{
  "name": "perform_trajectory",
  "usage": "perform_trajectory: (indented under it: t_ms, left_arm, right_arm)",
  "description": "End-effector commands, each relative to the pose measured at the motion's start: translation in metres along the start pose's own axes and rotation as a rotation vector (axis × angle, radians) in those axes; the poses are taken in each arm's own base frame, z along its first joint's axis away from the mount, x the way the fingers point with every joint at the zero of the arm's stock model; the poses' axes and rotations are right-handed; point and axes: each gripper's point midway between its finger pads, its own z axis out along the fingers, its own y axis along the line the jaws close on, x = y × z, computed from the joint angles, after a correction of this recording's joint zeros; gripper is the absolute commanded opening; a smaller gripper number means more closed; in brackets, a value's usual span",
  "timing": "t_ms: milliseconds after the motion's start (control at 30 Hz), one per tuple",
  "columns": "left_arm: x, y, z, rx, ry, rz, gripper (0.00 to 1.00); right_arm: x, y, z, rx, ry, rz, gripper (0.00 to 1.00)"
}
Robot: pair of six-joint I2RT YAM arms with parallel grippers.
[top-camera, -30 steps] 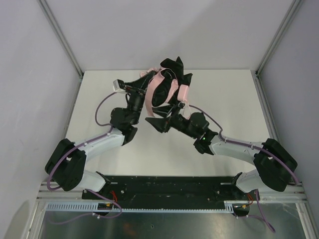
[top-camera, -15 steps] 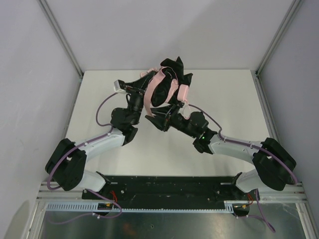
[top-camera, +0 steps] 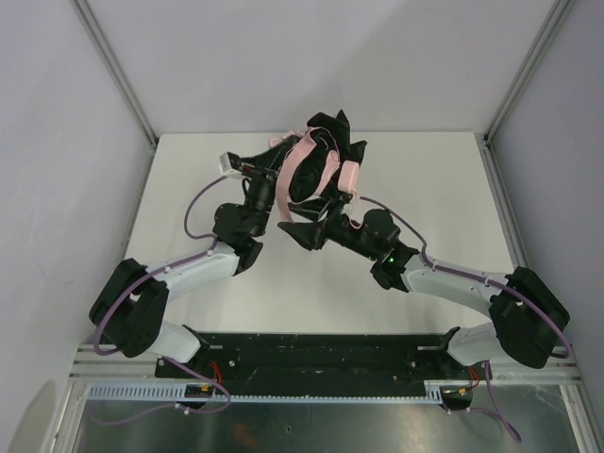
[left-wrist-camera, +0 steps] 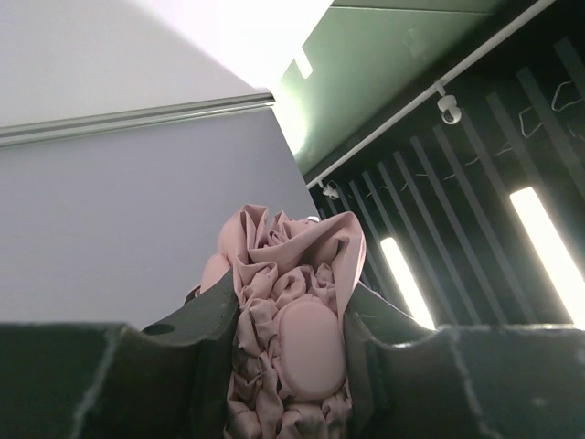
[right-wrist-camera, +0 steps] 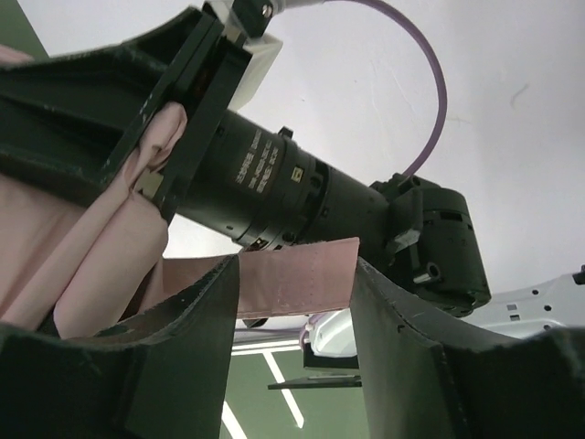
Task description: Put away the umbrella
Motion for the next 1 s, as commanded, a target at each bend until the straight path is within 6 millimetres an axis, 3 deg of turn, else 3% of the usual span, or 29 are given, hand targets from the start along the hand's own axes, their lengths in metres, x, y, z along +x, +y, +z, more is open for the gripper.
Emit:
perform_trajectory:
  t_ms: [0, 267, 533, 667, 800, 967]
  left_arm:
    - [0.010, -0.118, -0.018, 0.437, 0.050, -0.130, 0.00]
    - [0.013, -0.122, -0.021, 0.442, 0.061, -0.123, 0.00]
    - [0.018, -0.122, -0.025, 0.437, 0.080, -0.131, 0.00]
    - [0.022, -0.121, -0.028, 0.431, 0.096, -0.132, 0.00]
    - [0.030, -0.119, -0.035, 0.415, 0.150, -0.141, 0.00]
    - [0.041, -0.105, -0.060, 0.346, 0.259, -0.152, 0.00]
  right_arm:
    - [0.020, 0.040, -0.006, -0.053, 0.054, 0.187, 0.53]
    - [0.014, 0.041, -0.005, -0.066, 0.040, 0.204, 0.40]
    - [0.005, 0.043, 0.001, -0.112, 0.021, 0.219, 0.18]
    - [-0.001, 0.044, 0.004, -0.142, 0.022, 0.208, 0.02]
    - [-0.031, 0.039, -0.005, -0.183, -0.029, 0.096, 0.00]
    - [-0.068, 0.064, -0.041, -0.329, -0.073, -0.190, 0.00]
